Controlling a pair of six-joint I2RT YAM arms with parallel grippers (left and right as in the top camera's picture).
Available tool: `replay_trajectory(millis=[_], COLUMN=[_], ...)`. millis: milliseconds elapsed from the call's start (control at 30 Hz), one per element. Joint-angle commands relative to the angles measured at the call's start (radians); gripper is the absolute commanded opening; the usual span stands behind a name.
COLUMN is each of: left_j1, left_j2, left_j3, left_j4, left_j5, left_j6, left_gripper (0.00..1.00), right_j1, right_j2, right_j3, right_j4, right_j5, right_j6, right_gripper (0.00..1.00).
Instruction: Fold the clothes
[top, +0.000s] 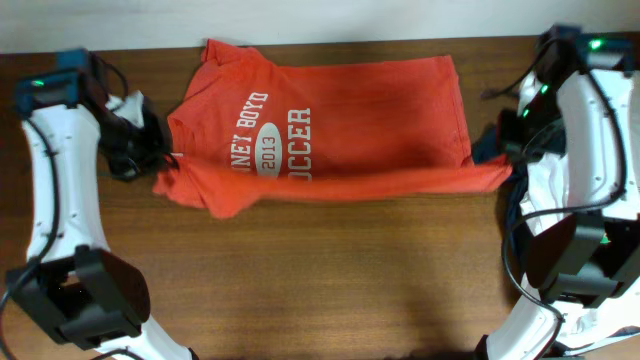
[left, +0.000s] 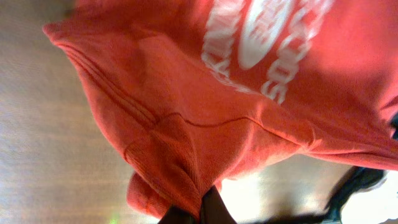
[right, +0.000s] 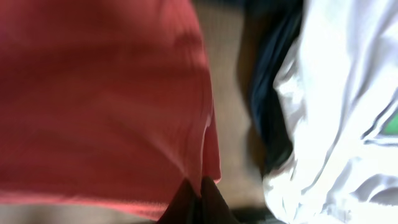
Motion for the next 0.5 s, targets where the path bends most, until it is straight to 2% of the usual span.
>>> replay_trajectory(millis=[0, 67, 200, 267, 400, 467], left_j1=[0.0, 0.0, 0.057, 0.102, 0.249, 0.268], left_j2=[-0.006, -0.009, -0.097, -0.178, -0.455, -0.513], left_j3=[-0.281, -0.479, -0.578, -0.607, -0.676, -0.679], left_j4=[0.027, 0.064, 0.072, 0.07, 0.037, 0.014], left_j5=[-0.022, -0.081, -0.134, -0.134, -0.133, -0.133], left_j6=[0.023, 0.023, 0.018, 0.018, 0.019, 0.019], left_gripper=[0.0, 0.01, 0.0, 0.0, 0.01, 0.01], right_j1=[-0.008, -0.008, -0.01, -0.01, -0.01, -0.01], right_j2=[-0.017, -0.032, -0.153, -0.22, -0.435, -0.537], right_j3=[-0.24, -0.425, -0.62, -0.669, -0.702, -0.702], right_j4=[0.042, 0.109, 0.187, 0.201, 0.164, 0.148], right_j5=[0.027, 0.027, 0.028, 0.028, 0.07, 0.085], right_j6=[0.0, 0.007, 0.042, 0.061, 0.125, 0.159], right_gripper=[0.04, 0.04, 0.04, 0.04, 0.04, 0.04])
